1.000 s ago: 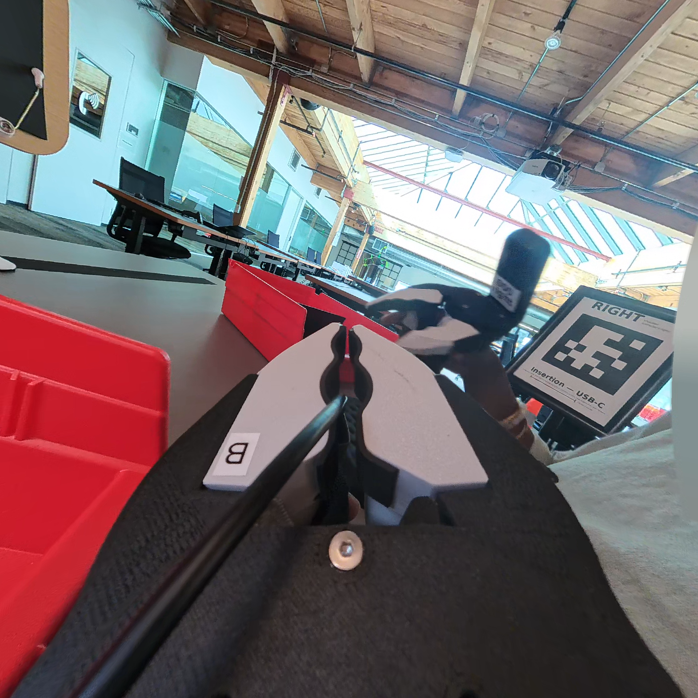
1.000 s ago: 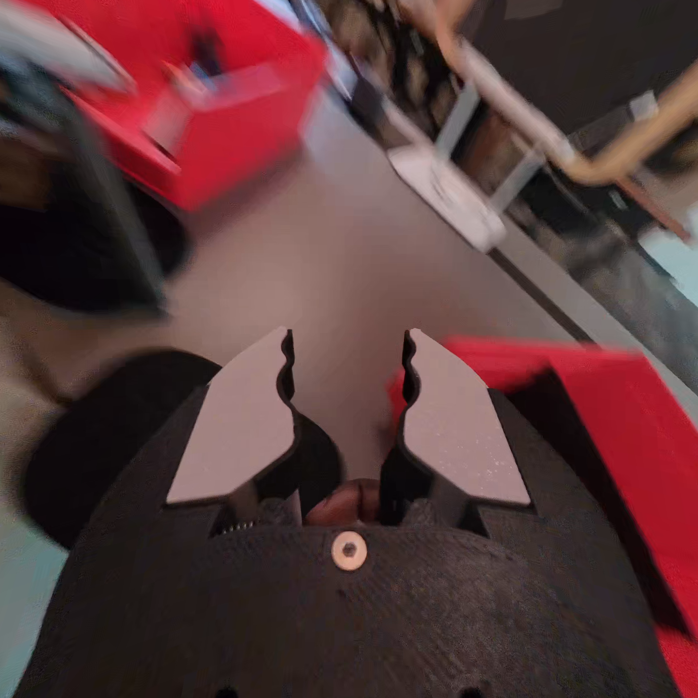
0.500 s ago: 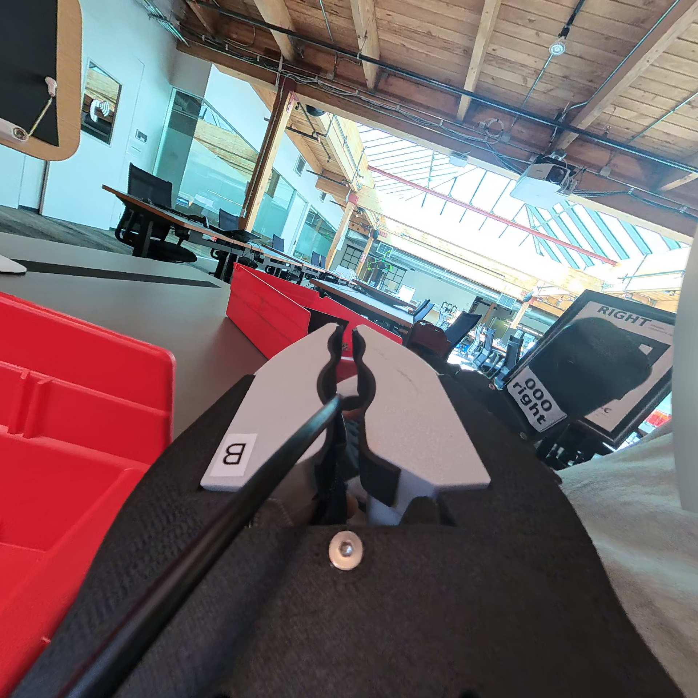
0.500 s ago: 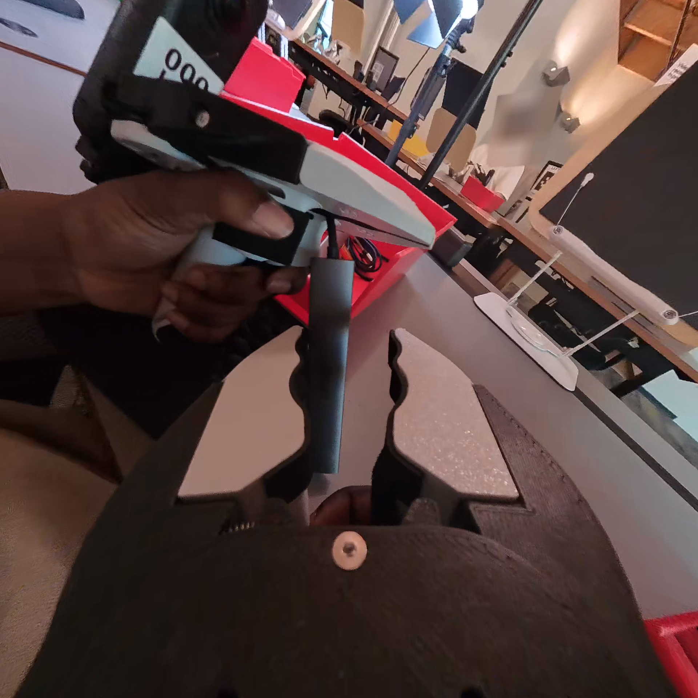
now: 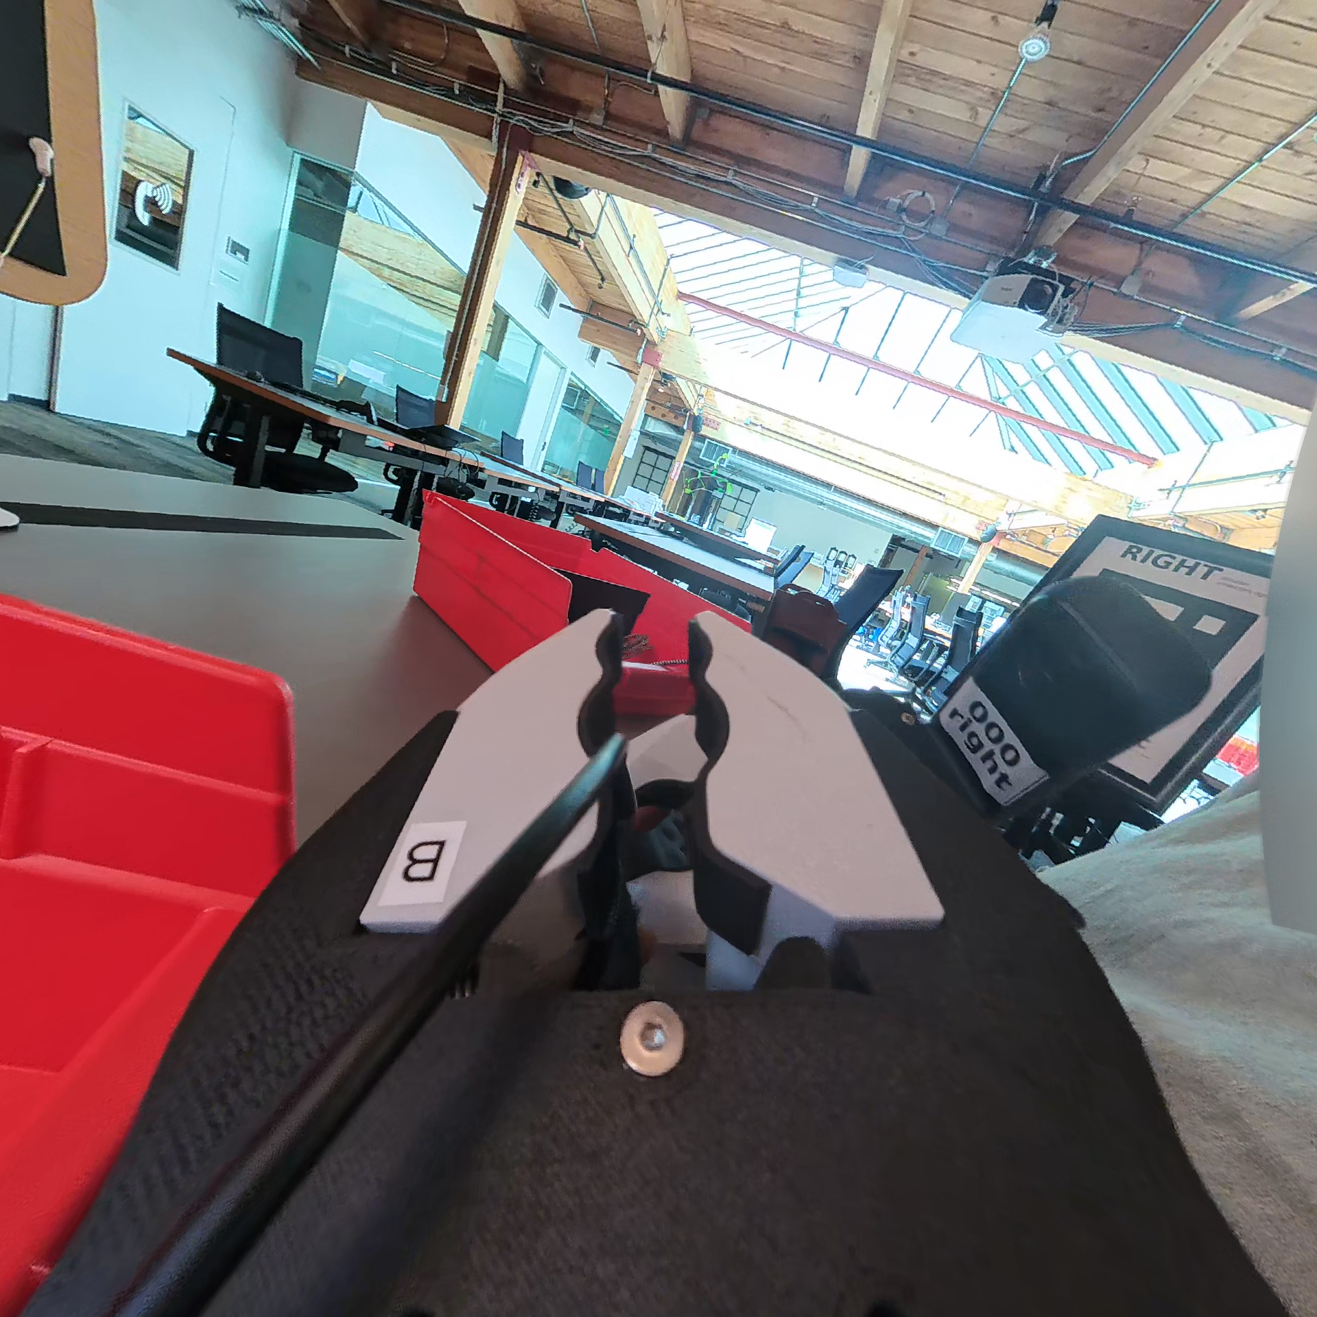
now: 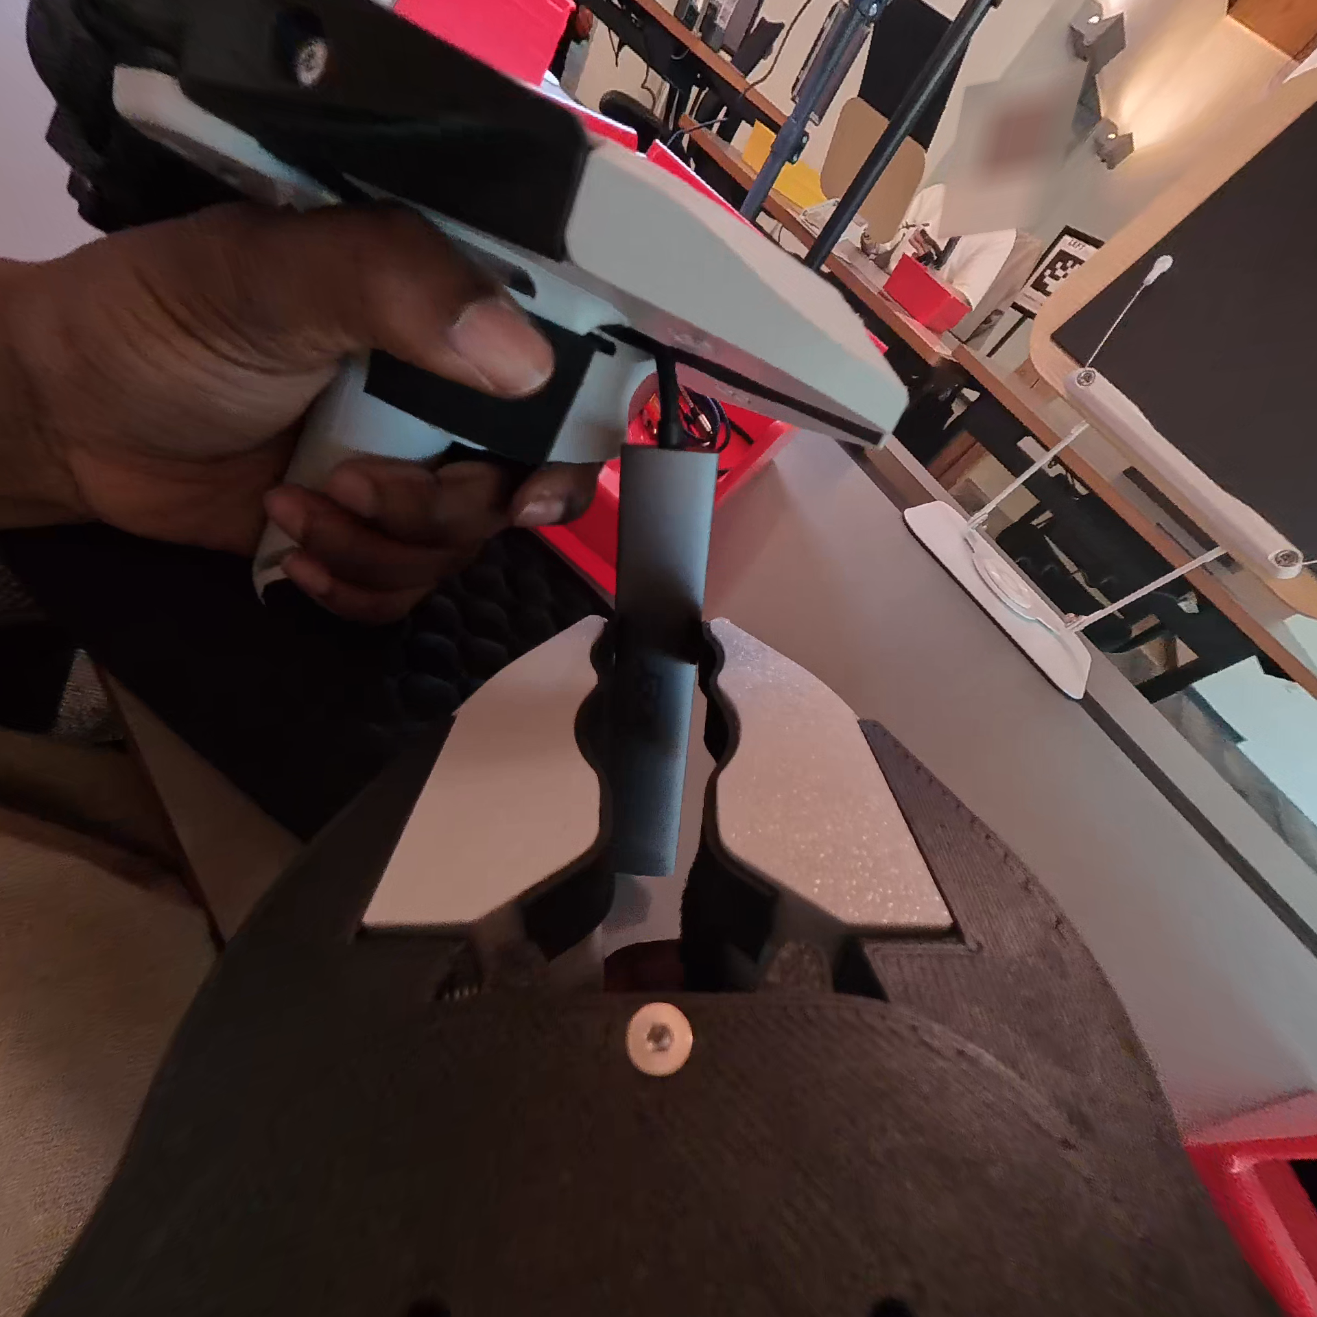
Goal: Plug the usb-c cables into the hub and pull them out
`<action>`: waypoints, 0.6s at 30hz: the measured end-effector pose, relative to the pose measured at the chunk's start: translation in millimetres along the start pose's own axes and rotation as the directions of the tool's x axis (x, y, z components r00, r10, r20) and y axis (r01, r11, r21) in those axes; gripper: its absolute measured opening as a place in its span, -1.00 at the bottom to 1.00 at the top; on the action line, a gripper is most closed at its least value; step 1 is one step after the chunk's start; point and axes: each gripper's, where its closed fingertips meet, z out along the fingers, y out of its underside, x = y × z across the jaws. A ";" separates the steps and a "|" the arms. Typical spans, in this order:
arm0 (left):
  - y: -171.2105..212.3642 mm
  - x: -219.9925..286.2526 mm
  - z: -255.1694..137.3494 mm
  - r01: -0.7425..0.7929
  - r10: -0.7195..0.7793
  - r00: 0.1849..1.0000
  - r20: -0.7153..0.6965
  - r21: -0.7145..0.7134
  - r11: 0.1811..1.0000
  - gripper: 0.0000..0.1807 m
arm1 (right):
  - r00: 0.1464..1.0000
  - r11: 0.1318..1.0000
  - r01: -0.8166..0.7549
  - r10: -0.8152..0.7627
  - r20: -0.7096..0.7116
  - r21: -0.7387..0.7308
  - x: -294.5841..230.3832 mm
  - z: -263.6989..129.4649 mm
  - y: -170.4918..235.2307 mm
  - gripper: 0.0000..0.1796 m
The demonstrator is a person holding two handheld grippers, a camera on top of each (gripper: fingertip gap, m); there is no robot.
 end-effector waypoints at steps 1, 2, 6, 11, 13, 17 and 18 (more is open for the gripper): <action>0.1 0.8 0.5 -0.004 0.004 1.000 -0.003 -0.001 1.000 -0.74 | 1.000 1.000 -0.016 0.016 0.001 0.007 1.4 -0.7 -0.6 -0.75; 0.6 1.2 1.2 -0.007 0.007 1.000 -0.004 -0.004 1.000 -0.68 | 0.999 0.999 -0.033 0.033 -0.001 0.014 3.2 -1.5 -1.2 -0.76; 6.1 5.9 5.4 -0.040 0.039 0.999 -0.020 -0.044 0.998 -0.42 | 0.991 0.990 -0.128 0.129 -0.016 0.053 14.3 -5.4 -3.8 -0.76; 8.2 9.0 9.1 -0.075 0.073 0.997 -0.025 -0.052 0.996 -0.04 | 0.970 0.964 -0.244 0.244 0.015 0.102 23.2 -10.5 -6.6 -0.76; 12.9 13.8 11.3 -0.120 0.117 0.992 -0.038 -0.080 0.990 0.06 | 0.957 0.949 -0.289 0.291 0.001 0.128 30.5 -13.1 -7.5 -0.76; 28.3 18.0 18.2 -0.236 0.235 0.972 -0.024 -0.166 0.957 0.11 | 0.912 0.894 -0.408 0.410 0.028 0.188 43.2 -19.7 -9.5 -0.76; 31.6 18.3 19.5 -0.246 0.246 0.969 -0.026 -0.186 0.951 0.12 | 0.897 0.876 -0.438 0.441 0.034 0.203 46.8 -21.6 -9.7 -0.76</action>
